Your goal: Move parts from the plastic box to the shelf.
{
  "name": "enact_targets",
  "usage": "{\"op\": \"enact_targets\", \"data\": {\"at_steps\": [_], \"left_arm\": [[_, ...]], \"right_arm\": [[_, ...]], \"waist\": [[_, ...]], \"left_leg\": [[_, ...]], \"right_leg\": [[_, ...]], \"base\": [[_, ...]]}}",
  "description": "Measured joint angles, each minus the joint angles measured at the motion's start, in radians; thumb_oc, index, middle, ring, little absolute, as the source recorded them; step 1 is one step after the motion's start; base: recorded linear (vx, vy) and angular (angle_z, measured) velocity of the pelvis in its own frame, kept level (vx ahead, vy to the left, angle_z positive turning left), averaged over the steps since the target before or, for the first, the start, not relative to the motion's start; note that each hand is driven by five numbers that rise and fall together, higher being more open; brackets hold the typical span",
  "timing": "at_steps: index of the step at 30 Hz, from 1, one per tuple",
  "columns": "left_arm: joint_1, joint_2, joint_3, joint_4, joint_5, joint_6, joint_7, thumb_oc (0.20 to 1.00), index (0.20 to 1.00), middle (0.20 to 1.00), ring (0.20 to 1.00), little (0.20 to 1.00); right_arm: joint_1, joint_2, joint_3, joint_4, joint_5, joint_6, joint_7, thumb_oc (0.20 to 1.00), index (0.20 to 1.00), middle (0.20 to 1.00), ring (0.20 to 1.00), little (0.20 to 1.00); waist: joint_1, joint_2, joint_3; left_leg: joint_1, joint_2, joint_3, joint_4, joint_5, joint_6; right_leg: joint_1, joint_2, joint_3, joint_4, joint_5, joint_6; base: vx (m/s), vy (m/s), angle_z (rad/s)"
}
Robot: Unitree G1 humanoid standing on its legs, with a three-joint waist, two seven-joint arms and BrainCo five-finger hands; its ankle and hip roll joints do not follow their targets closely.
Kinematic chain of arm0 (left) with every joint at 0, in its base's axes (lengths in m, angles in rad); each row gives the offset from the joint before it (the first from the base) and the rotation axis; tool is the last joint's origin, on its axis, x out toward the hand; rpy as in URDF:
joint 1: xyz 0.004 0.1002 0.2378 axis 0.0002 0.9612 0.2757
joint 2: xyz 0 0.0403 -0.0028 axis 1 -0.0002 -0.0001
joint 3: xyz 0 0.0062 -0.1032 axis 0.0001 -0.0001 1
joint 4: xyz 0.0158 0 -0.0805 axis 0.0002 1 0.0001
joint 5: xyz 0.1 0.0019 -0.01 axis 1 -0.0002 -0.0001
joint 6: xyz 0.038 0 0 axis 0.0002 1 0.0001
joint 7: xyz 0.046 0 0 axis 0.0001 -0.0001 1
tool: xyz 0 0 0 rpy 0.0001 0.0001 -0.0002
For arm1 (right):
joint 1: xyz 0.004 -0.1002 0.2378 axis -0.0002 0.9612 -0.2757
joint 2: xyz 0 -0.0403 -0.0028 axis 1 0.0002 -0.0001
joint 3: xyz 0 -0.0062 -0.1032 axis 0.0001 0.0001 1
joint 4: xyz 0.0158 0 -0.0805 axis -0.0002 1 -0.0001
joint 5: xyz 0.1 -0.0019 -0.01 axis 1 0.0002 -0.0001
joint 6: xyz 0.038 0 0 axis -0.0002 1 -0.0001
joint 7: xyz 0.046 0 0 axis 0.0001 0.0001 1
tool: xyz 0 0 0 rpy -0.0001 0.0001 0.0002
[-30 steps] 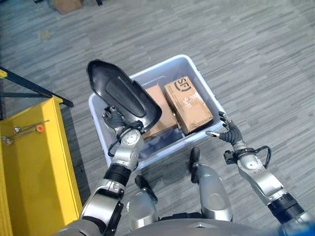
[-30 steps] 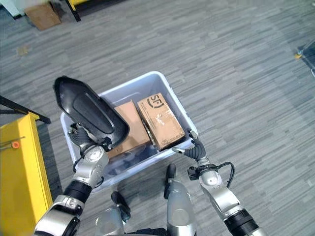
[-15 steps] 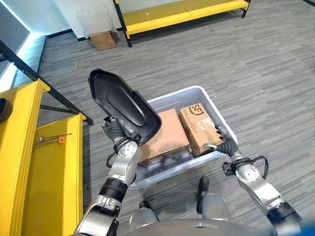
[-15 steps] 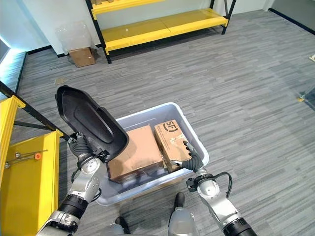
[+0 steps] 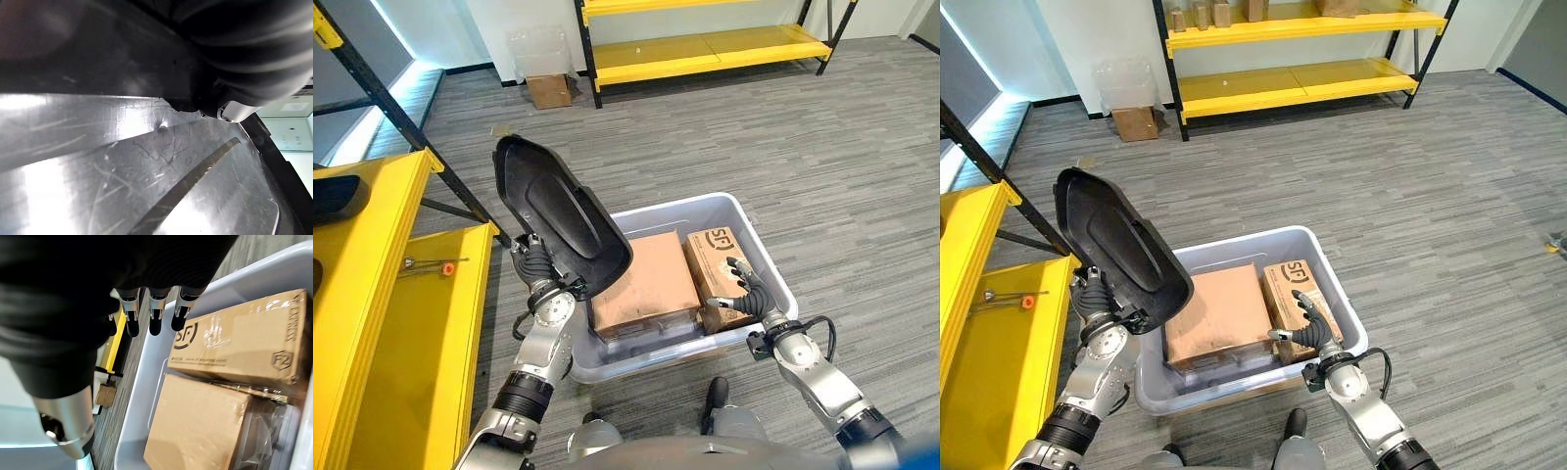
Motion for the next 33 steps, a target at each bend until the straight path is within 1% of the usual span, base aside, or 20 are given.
{"op": "enact_targets", "data": {"at_steps": [2, 4, 7, 9, 12, 15, 16, 18, 19, 20, 21, 22, 23, 25, 27, 28, 29, 30, 31, 33], "left_arm": [[0.008, 0.0, 0.003, -0.007, 0.0, 0.017, -0.027, 0.2, 0.2, 0.2, 0.2, 0.2], [0.026, 0.002, 0.013, -0.01, 0.01, 0.026, -0.033, 0.2, 0.2, 0.2, 0.2, 0.2], [0.053, 0.025, 0.035, -0.028, 0.019, 0.048, -0.058, 0.2, 0.2, 0.2, 0.2, 0.2], [0.056, 0.037, 0.043, -0.032, 0.044, 0.066, -0.08, 0.2, 0.2, 0.2, 0.2, 0.2], [0.065, 0.049, 0.044, -0.04, 0.069, 0.071, -0.111, 0.2, 0.2, 0.2, 0.2, 0.2], [0.068, 0.068, 0.044, -0.043, 0.084, 0.086, -0.14, 0.2, 0.2, 0.2, 0.2, 0.2], [0.069, 0.069, 0.046, -0.043, 0.084, 0.091, -0.152, 0.2, 0.2, 0.2, 0.2, 0.2], [0.067, 0.07, 0.047, -0.043, 0.083, 0.091, -0.157, 0.2, 0.2, 0.2, 0.2, 0.2], [0.065, 0.071, 0.048, -0.043, 0.083, 0.091, -0.159, 0.2, 0.2, 0.2, 0.2, 0.2], [0.064, 0.072, 0.047, -0.043, 0.082, 0.091, -0.16, 0.2, 0.2, 0.2, 0.2, 0.2], [0.069, 0.073, 0.046, -0.042, 0.082, 0.092, -0.16, 0.2, 0.2, 0.2, 0.2, 0.2], [0.067, 0.068, 0.037, -0.036, 0.082, 0.092, -0.166, 0.2, 0.2, 0.2, 0.2, 0.2], [0.073, 0.065, 0.027, -0.042, 0.082, 0.092, -0.173, 0.2, 0.2, 0.2, 0.2, 0.2], [0.117, 0.062, 0.022, -0.056, 0.083, 0.089, -0.171, 0.2, 0.2, 0.2, 0.2, 0.2], [0.153, 0.041, -0.001, -0.057, 0.083, 0.092, -0.171, 0.2, 0.2, 0.2, 0.2, 0.2], [0.171, 0.022, -0.01, -0.059, 0.084, 0.094, -0.173, 0.2, 0.2, 0.2, 0.2, 0.2], [0.183, 0.003, -0.013, -0.068, 0.084, 0.094, -0.173, 0.2, 0.2, 0.2, 0.2, 0.2], [0.184, -0.009, -0.016, -0.071, 0.084, 0.093, -0.174, 0.2, 0.2, 0.2, 0.2, 0.2], [0.183, -0.012, -0.017, -0.072, 0.084, 0.093, -0.177, 0.2, 0.2, 0.2, 0.2, 0.2], [0.188, -0.012, -0.016, -0.071, 0.083, 0.093, -0.177, 0.2, 0.2, 0.2, 0.2, 0.2]], "right_arm": [[0.0, -0.001, 0.0, 0.0, -0.001, 0.004, 0.007, 1.0, 1.0, 1.0, 1.0, 1.0], [-0.003, 0.001, 0.0, 0.0, -0.001, 0.005, 0.015, 1.0, 1.0, 1.0, 1.0, 1.0], [-0.003, 0.003, -0.001, -0.008, -0.001, 0.019, 0.023, 1.0, 1.0, 1.0, 1.0, 1.0], [-0.002, 0.019, -0.004, -0.013, -0.001, 0.026, 0.02, 1.0, 1.0, 1.0, 1.0, 1.0], [-0.003, 0.057, -0.003, -0.015, -0.001, 0.034, 0.009, 1.0, 1.0, 1.0, 1.0, 1.0], [-0.003, 0.081, -0.003, -0.015, -0.001, 0.037, -0.009, 1.0, 1.0, 1.0, 1.0, 1.0], [-0.002, 0.082, -0.004, -0.015, -0.001, 0.042, -0.021, 1.0, 1.0, 1.0, 1.0, 1.0], [0.0, 0.082, -0.005, -0.015, 0.0, 0.047, -0.033, 1.0, 1.0, 1.0, 1.0, 1.0], [0.006, 0.081, -0.009, -0.015, 0.0, 0.05, -0.037, 1.0, 1.0, 1.0, 1.0, 1.0], [0.009, 0.079, -0.009, -0.014, 0.0, 0.053, -0.038, 1.0, 1.0, 1.0, 1.0, 1.0], [0.008, 0.076, -0.012, -0.012, 0.001, 0.052, -0.037, 1.0, 1.0, 1.0, 1.0, 1.0], [0.029, 0.073, -0.037, -0.009, 0.002, 0.049, -0.036, 1.0, 1.0, 1.0, 1.0, 1.0], [0.045, 0.061, -0.043, -0.008, 0.002, 0.047, -0.035, 1.0, 1.0, 1.0, 1.0, 1.0], [0.054, 0.049, -0.053, -0.005, 0.002, 0.032, -0.024, 1.0, 1.0, 1.0, 1.0, 1.0], [0.079, 0.035, -0.075, -0.004, 0.002, 0.01, -0.016, 1.0, 1.0, 1.0, 1.0, 1.0], [0.076, 0.013, -0.075, -0.003, 0.002, 0.009, -0.013, 1.0, 1.0, 1.0, 1.0, 1.0], [0.068, -0.002, -0.072, 0.0, 0.002, 0.003, -0.015, 1.0, 1.0, 1.0, 1.0, 1.0], [0.058, -0.011, -0.067, 0.014, 0.002, -0.008, -0.018, 1.0, 1.0, 1.0, 1.0, 1.0], [0.029, -0.015, -0.053, 0.045, 0.002, -0.014, -0.019, 1.0, 1.0, 1.0, 1.0, 1.0], [0.016, -0.016, -0.05, 0.055, 0.003, -0.015, -0.025, 1.0, 1.0, 1.0, 1.0, 1.0]], "waist": [[0.003, 0.003, -0.003], [0.025, 0.003, -0.008], [0.039, 0.002, -0.01], [0.051, -0.002, -0.012], [0.075, -0.014, -0.02], [0.083, -0.023, -0.024], [0.082, -0.023, -0.024], [0.073, -0.025, -0.024], [0.055, -0.032, -0.024], [0.045, -0.037, -0.024], [0.055, -0.038, -0.023], [0.022, -0.017, -0.014], [0.019, -0.014, -0.018], [0.048, -0.005, -0.018], [0.057, 0.003, -0.02], [0.06, 0.023, -0.021], [0.062, 0.035, -0.021], [0.067, 0.04, -0.021], [0.08, 0.047, -0.018], [0.094, 0.082, -0.008]], "left_leg": [[0.006, -0.013, -0.024, -0.022, 0.01, 0.004], [0.007, -0.024, -0.029, -0.031, 0.011, 0.005], [0.005, -0.049, -0.051, -0.053, 0.022, 0.015], [0.003, -0.064, -0.072, -0.063, 0.026, 0.021], [-0.005, -0.081, -0.092, -0.071, 0.03, 0.024], [-0.018, -0.099, -0.119, -0.074, 0.035, 0.031], [-0.026, -0.109, -0.137, -0.072, 0.033, 0.038], [-0.039, -0.12, -0.172, -0.07, 0.031, 0.051], [-0.055, -0.129, -0.229, -0.071, 0.044, 0.063], [-0.058, -0.13, -0.247, -0.074, 0.054, 0.065], [-0.057, -0.127, -0.271, -0.078, 0.061, 0.062], [-0.073, -0.087, -0.36, -0.078, 0.087, 0.045], [-0.077, -0.072, -0.391, -0.094, 0.092, 0.041], [-0.09, -0.049, -0.408, -0.075, 0.101, 0.053], [-0.121, -0.047, -0.406, -0.04, 0.102, 0.059], [-0.129, -0.042, -0.407, -0.039, 0.104, 0.059], [-0.152, -0.043, -0.416, -0.024, 0.11, 0.053], [-0.18, -0.044, -0.432, -0.006, 0.12, 0.039], [-0.201, -0.044, -0.436, 0.002, 0.125, 0.037], [-0.216, -0.045, -0.439, 0.002, 0.112, 0.034]], "right_leg": [[0.02, -0.01, -0.025, -0.01, 0.003, 0.005], [0.025, -0.02, -0.029, -0.014, 0.002, 0.007], [0.032, -0.041, -0.05, -0.015, 0.009, 0.019], [0.042, -0.055, -0.071, -0.014, 0.01, 0.025], [0.047, -0.073, -0.09, -0.01, 0.008, 0.032], [0.048, -0.097, -0.119, 0.014, 0.002, 0.04], [0.05, -0.113, -0.126, 0.032, -0.008, 0.05], [0.052, -0.125, -0.105, 0.059, -0.032, 0.06], [0.056, -0.118, -0.007, 0.098, -0.097, 0.066], [0.061, -0.109, 0.037, 0.105, -0.124, 0.065], [0.064, -0.09, 0.081, 0.106, -0.148, 0.076], [0.091, 0.029, 0.2, 0.111, -0.235, 0.061], [0.097, 0.078, 0.248, 0.114, -0.256, 0.023], [0.093, 0.11, 0.254, 0.119, -0.262, 0.014], [0.099, 0.117, 0.238, 0.101, -0.259, 0.0], [0.098, 0.123, 0.223, 0.101, -0.259, -0.001], [0.09, 0.123, 0.212, 0.101, -0.257, 0.001], [0.075, 0.122, 0.202, 0.106, -0.257, 0.0], [0.051, 0.121, 0.198, 0.121, -0.26, -0.003], [0.039, 0.12, 0.175, 0.153, -0.271, 0.001]], "base": [[-0.06, 0.141, 0.3], [-0.09, 0.198, 0.2], [-0.09, 0.195, 0.24], [-0.08, 0.167, 0.32], [-0.1, 0.15, 0.28], [-0.09, 0.091, 0.37], [-0.06, 0.023, 0.42], [-0.03, -0.013, 0.71], [0.01, -0.067, 1.08], [0.0, -0.086, 0.99], [0.0, -0.104, 1.25], [-0.03, -0.148, 1.37], [-0.03, -0.166, 1.3], [-0.04, -0.127, 0.29], [-0.12, -0.128, 0.26], [-0.19, -0.152, 0.29], [-0.16, -0.12, 0.31], [-0.1, -0.09, 0.25], [-0.07, -0.09, 0.27], [-0.06, -0.082, 0.35]]}}
